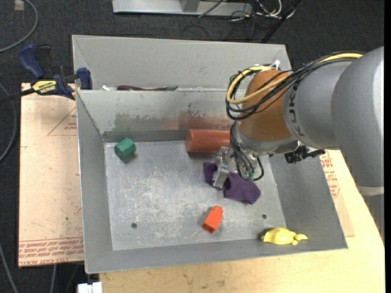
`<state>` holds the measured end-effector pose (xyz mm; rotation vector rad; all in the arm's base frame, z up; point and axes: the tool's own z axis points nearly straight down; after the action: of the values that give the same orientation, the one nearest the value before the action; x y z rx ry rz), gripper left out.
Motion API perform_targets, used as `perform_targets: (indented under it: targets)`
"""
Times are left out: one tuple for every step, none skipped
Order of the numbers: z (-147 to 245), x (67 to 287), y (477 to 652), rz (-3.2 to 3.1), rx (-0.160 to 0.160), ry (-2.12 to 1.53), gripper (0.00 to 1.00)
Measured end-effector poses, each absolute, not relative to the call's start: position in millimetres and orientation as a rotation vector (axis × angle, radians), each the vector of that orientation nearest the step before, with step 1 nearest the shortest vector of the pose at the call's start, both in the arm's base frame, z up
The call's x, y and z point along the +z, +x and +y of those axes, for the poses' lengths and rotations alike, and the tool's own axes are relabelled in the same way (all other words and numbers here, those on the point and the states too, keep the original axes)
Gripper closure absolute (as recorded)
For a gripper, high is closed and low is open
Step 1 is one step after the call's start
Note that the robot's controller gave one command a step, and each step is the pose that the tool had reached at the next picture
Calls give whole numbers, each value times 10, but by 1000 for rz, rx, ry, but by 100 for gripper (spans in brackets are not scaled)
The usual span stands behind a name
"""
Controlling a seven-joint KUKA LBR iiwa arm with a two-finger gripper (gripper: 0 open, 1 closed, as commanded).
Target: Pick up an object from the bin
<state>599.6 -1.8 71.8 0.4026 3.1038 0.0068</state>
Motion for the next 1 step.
perform_targets:
  targets:
    - [-18,755,5980,3108,6,403,100]
